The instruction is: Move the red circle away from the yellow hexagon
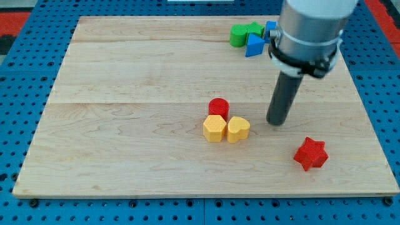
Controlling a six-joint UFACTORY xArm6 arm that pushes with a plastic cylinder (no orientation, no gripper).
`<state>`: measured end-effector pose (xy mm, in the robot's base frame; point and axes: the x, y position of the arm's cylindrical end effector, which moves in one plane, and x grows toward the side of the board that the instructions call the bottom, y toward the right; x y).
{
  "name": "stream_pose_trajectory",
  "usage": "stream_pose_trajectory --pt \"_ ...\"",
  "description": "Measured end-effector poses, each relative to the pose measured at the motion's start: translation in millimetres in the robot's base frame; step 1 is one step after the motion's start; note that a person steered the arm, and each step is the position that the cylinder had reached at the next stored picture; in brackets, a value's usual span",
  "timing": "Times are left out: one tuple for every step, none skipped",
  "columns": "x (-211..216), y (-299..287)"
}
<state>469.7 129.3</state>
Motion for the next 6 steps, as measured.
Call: stream_pose_trajectory --pt "-14 -55" --pt "-5 -124" --pt "2 -125" --pt "8 -148" --pt "12 -131" --pt "12 -76"
